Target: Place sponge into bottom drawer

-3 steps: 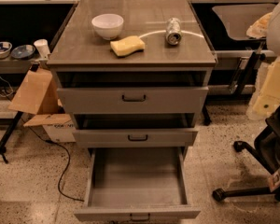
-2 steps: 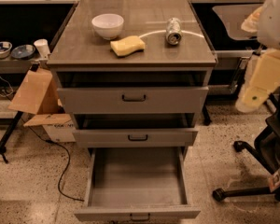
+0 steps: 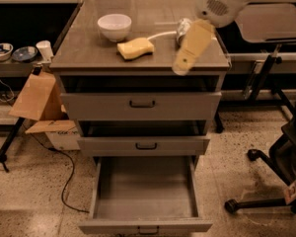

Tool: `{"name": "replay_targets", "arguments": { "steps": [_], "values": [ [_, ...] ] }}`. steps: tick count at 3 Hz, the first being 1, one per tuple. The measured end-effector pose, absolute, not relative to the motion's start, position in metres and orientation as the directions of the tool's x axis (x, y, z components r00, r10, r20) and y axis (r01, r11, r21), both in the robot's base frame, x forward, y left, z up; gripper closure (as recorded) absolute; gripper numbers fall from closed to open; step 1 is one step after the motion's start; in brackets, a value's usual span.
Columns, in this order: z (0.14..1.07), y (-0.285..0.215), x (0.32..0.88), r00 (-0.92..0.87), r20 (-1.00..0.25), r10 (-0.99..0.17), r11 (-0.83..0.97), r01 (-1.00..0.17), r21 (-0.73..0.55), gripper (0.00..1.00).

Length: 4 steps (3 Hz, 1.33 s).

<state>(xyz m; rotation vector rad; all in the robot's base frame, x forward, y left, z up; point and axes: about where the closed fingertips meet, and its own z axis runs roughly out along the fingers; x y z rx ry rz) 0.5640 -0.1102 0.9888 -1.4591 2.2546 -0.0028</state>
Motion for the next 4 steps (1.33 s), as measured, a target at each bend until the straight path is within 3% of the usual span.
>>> {"name": "replay_targets", "arguments": {
  "steps": [3,4],
  "values": [
    [0.983,-0.095,0.571,-0.441,-0.400,-0.804,0.546,-0.814,-0.200,0.00],
    [0.970,-0.080,0.582,-0.554,-0.449,-0.701,0.668,-0.731,-0.141,0.00]
  ]
}}
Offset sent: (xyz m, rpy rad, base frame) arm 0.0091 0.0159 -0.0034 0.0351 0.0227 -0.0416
